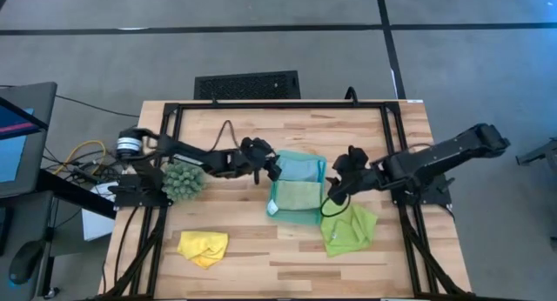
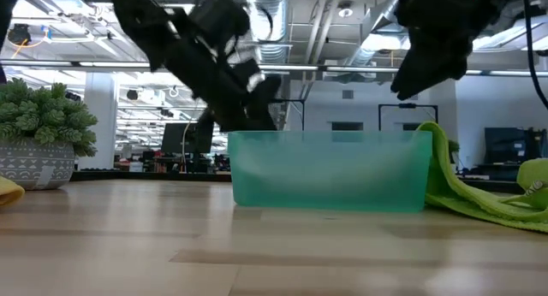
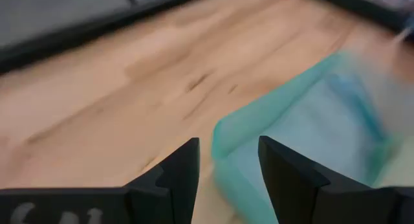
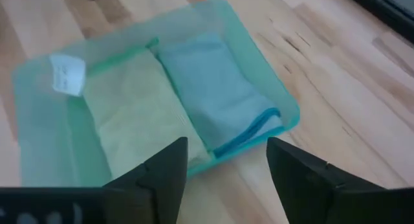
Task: Fold microfiber towels
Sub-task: Fold the light green microfiber cloth
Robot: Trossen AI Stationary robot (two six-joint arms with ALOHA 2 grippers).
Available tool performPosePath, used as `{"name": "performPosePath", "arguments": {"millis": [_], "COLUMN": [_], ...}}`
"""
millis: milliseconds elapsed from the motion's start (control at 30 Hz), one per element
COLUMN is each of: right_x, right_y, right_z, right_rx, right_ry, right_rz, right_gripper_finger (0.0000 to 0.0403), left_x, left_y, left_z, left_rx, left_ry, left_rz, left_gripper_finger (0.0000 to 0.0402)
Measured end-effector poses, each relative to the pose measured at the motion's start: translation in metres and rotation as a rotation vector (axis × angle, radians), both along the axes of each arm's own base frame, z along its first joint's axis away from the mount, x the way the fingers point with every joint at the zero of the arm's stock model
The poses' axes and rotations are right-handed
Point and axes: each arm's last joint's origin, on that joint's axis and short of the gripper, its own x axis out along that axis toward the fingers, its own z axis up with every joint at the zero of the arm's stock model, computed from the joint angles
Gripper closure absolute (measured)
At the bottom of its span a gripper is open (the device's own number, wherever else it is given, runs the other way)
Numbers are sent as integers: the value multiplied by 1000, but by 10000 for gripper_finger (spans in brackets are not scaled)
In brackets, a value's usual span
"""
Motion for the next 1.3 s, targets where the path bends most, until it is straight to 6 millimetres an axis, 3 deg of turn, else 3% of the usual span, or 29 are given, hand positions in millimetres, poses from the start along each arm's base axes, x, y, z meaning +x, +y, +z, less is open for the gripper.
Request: {"name": "performPosePath", "arguments": {"millis": [100,233,567,800,1000,1300], "right_x": [5,5,-2,-4,-4,-7], "right_y": [2,4,26,35,35,43], "right_z": [-10,-14,-13,-12,-12,-12], "right_rx": [1,6,19,28,29,46], "right_ry": [-39,5,-5,-19,-26,-32], "right_rz": [13,56,147,172,170,189], "right_gripper_finger": [177,184,202,215,225,234], "left_x": [10,23,27,18,9,-10], "left_y": [7,14,23,39,76,120], "left_z": [-17,-23,-20,-19,-10,-10], "left_rx": [-38,-62,-7,82,35,7], "left_ry": [41,51,165,276,317,360], "left_rz": [-18,-35,23,295,467,575], "left_gripper_finger": [251,265,393,398,387,323]}}
